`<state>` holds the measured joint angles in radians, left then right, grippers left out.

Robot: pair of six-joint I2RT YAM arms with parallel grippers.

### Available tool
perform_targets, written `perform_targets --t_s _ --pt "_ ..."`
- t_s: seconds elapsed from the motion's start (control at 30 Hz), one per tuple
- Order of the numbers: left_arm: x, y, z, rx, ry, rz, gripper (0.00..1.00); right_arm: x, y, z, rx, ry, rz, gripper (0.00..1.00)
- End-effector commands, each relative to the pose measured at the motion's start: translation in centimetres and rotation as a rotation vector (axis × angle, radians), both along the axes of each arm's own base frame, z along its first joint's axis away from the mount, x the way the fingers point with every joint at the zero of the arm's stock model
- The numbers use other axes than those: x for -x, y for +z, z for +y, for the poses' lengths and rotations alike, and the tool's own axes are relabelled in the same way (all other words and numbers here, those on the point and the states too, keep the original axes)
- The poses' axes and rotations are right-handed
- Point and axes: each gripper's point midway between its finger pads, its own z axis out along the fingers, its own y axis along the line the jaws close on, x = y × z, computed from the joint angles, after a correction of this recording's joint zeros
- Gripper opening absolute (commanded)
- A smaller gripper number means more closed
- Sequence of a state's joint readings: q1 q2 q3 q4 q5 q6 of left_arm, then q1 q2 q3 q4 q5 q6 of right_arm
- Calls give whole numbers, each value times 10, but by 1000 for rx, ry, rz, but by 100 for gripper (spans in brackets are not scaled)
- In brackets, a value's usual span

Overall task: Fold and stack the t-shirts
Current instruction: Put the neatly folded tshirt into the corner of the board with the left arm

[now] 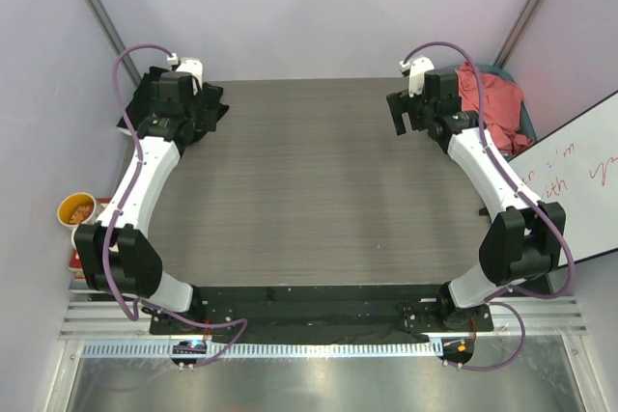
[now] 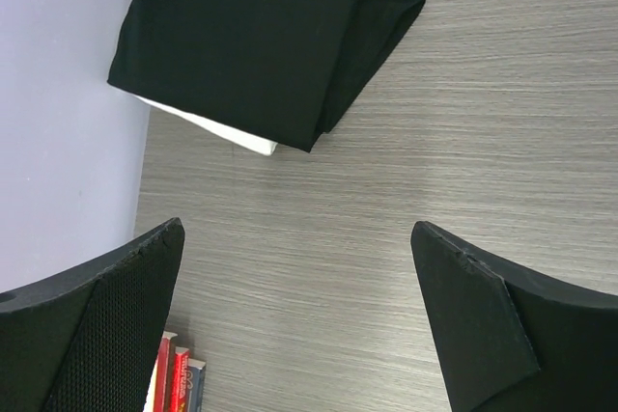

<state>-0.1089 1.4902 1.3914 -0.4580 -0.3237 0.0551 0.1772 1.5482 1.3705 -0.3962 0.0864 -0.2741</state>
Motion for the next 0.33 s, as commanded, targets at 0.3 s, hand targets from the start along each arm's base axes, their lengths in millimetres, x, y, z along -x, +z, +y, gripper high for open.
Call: perform_targets --t_s 0.3 --pt "-10 33 10 11 68 -116 100 1 35 -6 -8 -23 -109 100"
